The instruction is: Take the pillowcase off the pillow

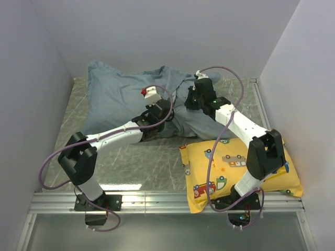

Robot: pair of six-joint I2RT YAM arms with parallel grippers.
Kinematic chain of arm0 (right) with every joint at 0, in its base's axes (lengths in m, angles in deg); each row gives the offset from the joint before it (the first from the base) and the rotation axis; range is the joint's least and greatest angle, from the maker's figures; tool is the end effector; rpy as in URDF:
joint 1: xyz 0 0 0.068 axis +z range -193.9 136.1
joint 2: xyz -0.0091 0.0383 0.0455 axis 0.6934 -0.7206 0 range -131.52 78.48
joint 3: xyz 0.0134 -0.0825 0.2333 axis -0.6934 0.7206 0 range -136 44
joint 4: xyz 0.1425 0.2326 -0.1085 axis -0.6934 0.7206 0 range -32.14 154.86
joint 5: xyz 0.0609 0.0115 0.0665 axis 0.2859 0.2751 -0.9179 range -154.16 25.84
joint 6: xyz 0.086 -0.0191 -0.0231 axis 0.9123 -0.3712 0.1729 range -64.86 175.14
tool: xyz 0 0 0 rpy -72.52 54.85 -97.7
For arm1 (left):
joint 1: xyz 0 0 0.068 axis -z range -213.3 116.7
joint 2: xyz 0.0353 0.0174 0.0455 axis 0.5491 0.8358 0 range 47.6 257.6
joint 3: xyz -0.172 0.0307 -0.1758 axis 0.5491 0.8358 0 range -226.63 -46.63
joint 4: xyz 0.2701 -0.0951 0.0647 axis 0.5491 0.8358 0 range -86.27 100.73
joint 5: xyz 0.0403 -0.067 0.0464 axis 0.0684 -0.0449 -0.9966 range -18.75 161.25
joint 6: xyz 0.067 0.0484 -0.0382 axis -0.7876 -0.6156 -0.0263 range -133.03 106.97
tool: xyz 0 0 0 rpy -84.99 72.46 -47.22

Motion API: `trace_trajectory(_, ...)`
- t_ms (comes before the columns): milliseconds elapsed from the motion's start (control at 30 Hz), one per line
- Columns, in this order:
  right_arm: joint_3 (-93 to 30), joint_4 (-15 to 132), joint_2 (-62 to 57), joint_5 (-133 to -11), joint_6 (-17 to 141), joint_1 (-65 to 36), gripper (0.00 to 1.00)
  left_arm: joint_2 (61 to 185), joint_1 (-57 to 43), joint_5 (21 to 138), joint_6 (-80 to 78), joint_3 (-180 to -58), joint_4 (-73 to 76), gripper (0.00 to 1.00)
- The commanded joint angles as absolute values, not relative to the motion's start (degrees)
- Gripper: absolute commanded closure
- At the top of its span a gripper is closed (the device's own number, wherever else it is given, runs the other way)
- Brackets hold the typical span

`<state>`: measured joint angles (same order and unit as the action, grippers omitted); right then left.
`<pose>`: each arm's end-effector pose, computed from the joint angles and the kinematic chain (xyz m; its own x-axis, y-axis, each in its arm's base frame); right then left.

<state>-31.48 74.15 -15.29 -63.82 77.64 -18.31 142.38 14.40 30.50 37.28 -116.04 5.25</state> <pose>0.4037 0.1928 0.2321 -0.6365 0.1194 -0.7620 -0.1990 0.9291 0.3119 0.3347 -0.2886 0.2240 -0.3241 -0.5100 -0.7968 -0.1265 0.8581 -0.4977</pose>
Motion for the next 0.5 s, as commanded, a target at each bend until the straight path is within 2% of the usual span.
trace_trajectory(0,-32.5,75.8,-13.2,-56.6,76.2,-19.3,0.92,138.0,11.7,30.4,36.6,-114.9,4.2,0.92)
trace_trajectory(33,-32.4,76.1,-12.1,-55.8,76.1,-19.5,1.00,137.8,10.9,30.7,36.5,-114.8,4.3,0.93)
trace_trajectory(133,-31.8,77.7,-9.9,-51.4,76.1,-20.3,1.00,136.4,9.8,30.8,36.5,-114.6,5.2,0.94)
trace_trajectory(233,-29.7,78.2,-7.7,-49.2,76.7,-23.2,1.00,134.4,8.2,30.4,36.6,-113.7,6.7,0.99)
trace_trajectory(367,-25.6,77.9,-6.9,-47.6,77.9,-30.9,1.00,131.3,1.3,31.3,41.1,-111.3,11.8,0.99)
trace_trajectory(467,-23.7,76.5,-7.5,-49.4,79.3,-35.1,1.00,127.5,-5.5,36.4,43.3,-106.3,11.6,1.00)
